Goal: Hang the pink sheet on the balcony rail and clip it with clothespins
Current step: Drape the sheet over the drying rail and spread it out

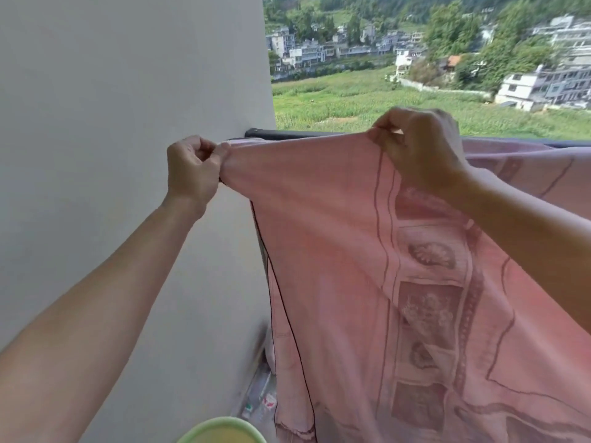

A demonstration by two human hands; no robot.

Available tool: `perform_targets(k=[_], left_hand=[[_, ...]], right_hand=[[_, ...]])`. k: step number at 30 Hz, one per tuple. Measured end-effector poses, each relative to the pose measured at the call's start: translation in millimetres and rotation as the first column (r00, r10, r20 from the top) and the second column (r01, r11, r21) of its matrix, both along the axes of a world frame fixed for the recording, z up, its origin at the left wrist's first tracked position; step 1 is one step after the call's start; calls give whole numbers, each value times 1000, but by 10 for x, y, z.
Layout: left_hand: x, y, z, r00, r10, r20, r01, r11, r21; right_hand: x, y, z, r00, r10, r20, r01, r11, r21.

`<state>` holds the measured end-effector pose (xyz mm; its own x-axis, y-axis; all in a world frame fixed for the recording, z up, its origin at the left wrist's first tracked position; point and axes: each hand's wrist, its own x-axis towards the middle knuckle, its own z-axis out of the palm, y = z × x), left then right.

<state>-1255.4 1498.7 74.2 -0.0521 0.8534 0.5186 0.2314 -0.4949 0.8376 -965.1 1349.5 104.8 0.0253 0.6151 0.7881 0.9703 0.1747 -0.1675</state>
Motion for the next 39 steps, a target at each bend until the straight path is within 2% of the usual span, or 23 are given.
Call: perform_targets(k=[1,3,5,6,9,11,13,17,21,23,25,27,31,33,35,37,39], left_hand=[[-114,-6,-87,999,-12,-39,12,1000,5],[-235,12,-375,987,-31,-155,21,998,-65],[-209,57,-625,971,-66,-232,28,986,-163],[-150,92,-673,973,-88,-214,42,976,-214],[107,190,-462,987,-155,43,160,912,-379],[262,248,-250,959,-207,194,271,866,-419],[368,307,-122,952,-225,207,290,877,-383],[297,519,-44,974,-85,209,142,951,-276],[126,824,-32,972,80,219,-44,985,-165],[123,871,-159,986,141,86,-130,983,-130],[155,866,-397,988,127,-92,-140,979,-150],[196,825,-555,992,82,-93,-99,976,-192],[296,714,-351,991,30,132,-6,984,-178],[340,599,-235,972,-73,222,119,972,-201],[285,434,-239,942,-179,284,254,933,-254],[178,233,-457,926,-283,250,356,875,-328],[83,10,-805,913,-389,122,402,811,-425]], right_hand=[[-89,-56,-49,998,27,61,-27,1000,-6],[-222,-103,-215,983,75,168,-56,992,-115],[-218,-83,-284,982,78,174,-42,978,-203],[-169,-66,-252,987,48,150,-16,979,-205],[69,9,-64,991,-114,70,126,972,-196],[228,70,4,980,-197,21,193,926,-324],[286,80,-40,975,-222,-3,204,903,-379],[206,99,-41,977,-181,-109,148,956,-254],[-93,222,-27,990,-141,2,140,984,-107],[-219,262,-164,990,-116,80,122,989,-78],[-233,251,-282,993,-84,86,93,990,-110],[-119,207,-235,996,-80,48,86,988,-128],[167,137,29,982,-187,0,184,966,-180],[242,101,-13,985,-171,-14,161,952,-259],[298,79,-153,978,-206,39,209,937,-279],[332,73,-246,962,-257,93,272,934,-232],[330,107,-254,950,-295,99,310,927,-212]])
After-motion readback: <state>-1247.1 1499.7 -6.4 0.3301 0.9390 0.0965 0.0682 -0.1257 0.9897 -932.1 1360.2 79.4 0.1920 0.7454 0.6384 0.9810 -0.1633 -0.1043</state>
